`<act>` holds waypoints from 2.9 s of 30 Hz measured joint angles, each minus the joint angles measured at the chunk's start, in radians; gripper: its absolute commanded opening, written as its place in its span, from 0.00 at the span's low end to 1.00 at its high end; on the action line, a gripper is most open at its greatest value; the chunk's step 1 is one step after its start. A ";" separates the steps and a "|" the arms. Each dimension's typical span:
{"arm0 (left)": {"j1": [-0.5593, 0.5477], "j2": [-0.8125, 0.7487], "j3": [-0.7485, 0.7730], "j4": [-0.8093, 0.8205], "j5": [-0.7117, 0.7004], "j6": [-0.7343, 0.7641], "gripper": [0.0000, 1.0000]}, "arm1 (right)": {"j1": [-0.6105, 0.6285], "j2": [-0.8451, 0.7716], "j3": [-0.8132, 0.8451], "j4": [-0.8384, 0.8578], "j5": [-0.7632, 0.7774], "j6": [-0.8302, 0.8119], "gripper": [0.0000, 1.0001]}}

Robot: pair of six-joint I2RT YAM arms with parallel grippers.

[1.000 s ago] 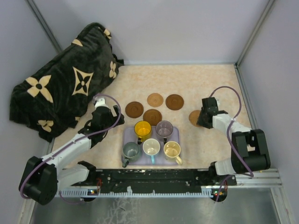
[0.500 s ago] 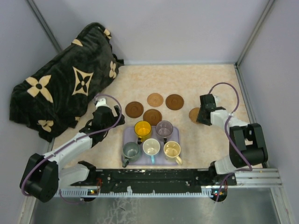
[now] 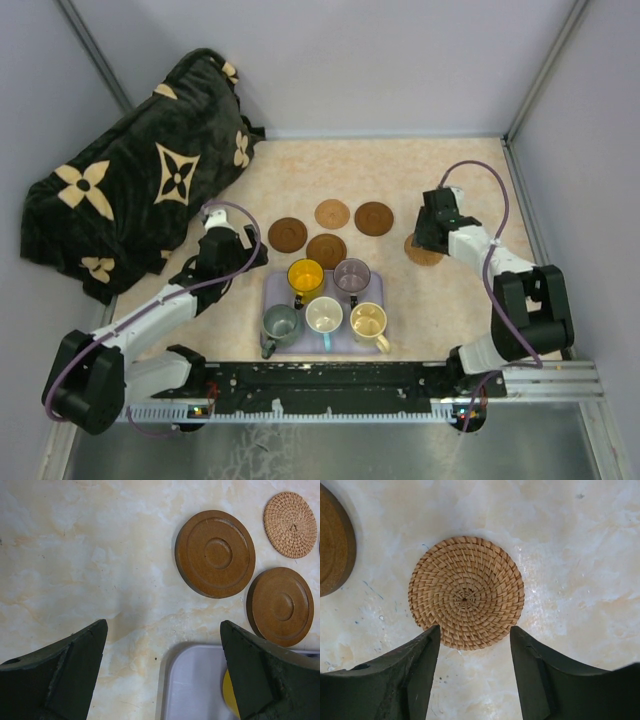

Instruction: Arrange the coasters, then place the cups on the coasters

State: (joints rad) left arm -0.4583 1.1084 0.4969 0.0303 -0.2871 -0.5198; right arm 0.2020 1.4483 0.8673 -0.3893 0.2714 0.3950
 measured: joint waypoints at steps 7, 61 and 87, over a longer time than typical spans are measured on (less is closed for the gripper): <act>0.000 -0.014 0.000 0.000 -0.001 0.000 1.00 | 0.000 0.068 0.006 -0.001 -0.008 -0.038 0.59; 0.003 0.283 0.132 0.163 -0.068 0.072 0.98 | -0.133 0.448 0.376 0.045 -0.018 -0.039 0.54; 0.003 0.607 0.360 0.091 -0.079 0.132 0.71 | 0.270 0.646 0.724 -0.023 -0.143 -0.172 0.41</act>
State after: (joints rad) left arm -0.4557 1.7157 0.8566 0.1211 -0.3660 -0.3882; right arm 0.4725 2.0945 1.5917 -0.4126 0.1287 0.2234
